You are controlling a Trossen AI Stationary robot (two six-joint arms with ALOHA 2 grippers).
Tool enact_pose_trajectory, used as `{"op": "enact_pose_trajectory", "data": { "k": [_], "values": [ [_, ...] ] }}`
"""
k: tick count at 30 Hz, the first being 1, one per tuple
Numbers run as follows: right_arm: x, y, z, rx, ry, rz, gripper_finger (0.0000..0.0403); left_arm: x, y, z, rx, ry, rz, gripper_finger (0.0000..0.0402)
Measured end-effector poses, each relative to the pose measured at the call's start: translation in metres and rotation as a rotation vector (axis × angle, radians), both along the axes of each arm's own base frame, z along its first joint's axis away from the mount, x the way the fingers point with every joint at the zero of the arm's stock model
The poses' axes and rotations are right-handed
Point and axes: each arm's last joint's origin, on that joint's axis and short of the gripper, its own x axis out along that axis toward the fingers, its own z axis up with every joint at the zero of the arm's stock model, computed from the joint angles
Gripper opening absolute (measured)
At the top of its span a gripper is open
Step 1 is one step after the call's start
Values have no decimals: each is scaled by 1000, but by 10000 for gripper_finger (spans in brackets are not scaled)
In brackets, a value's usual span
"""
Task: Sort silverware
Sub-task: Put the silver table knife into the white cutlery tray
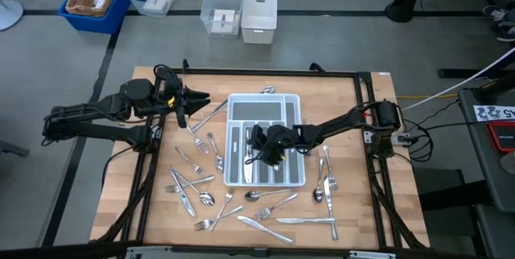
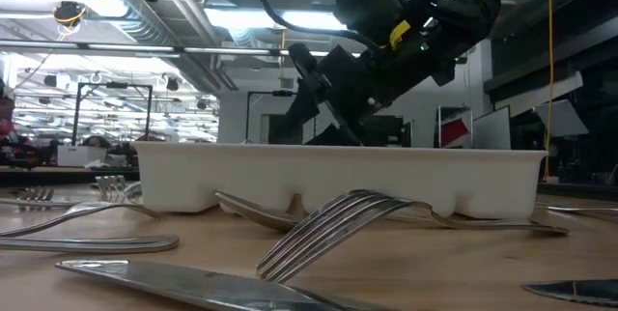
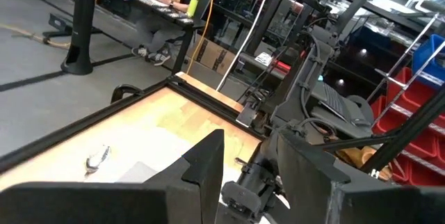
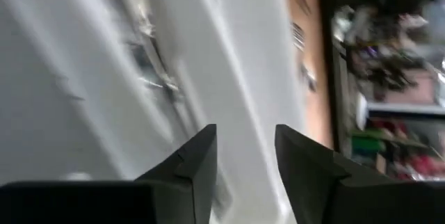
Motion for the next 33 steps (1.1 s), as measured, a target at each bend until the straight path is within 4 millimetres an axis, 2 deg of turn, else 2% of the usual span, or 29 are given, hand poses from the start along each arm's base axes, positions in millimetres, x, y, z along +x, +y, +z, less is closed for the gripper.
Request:
{"op": "enact_pose_trajectory", "data": {
  "k": [7, 10, 13, 19, 27, 33],
  "values": [
    [7, -8, 24, -2, -118, -294, 144, 20, 3, -12, -108, 60, 27, 123],
    [10, -9, 41, 29, -145, -348, 141, 30, 5, -25, -122, 173, 45, 123],
    [12, -9, 62, 112, -141, -394, 140, 36, 10, -43, -164, 319, 80, 123],
    [9, -25, 108, 344, -87, -531, 140, 32, 24, -71, -289, 567, 211, 123],
    [-13, -58, 165, 615, -52, -670, 140, 29, 43, -98, -329, 844, 297, 123],
    [-45, -77, 208, 768, -120, -782, 140, 41, 57, -120, -335, 986, 299, 123]
  ]
}}
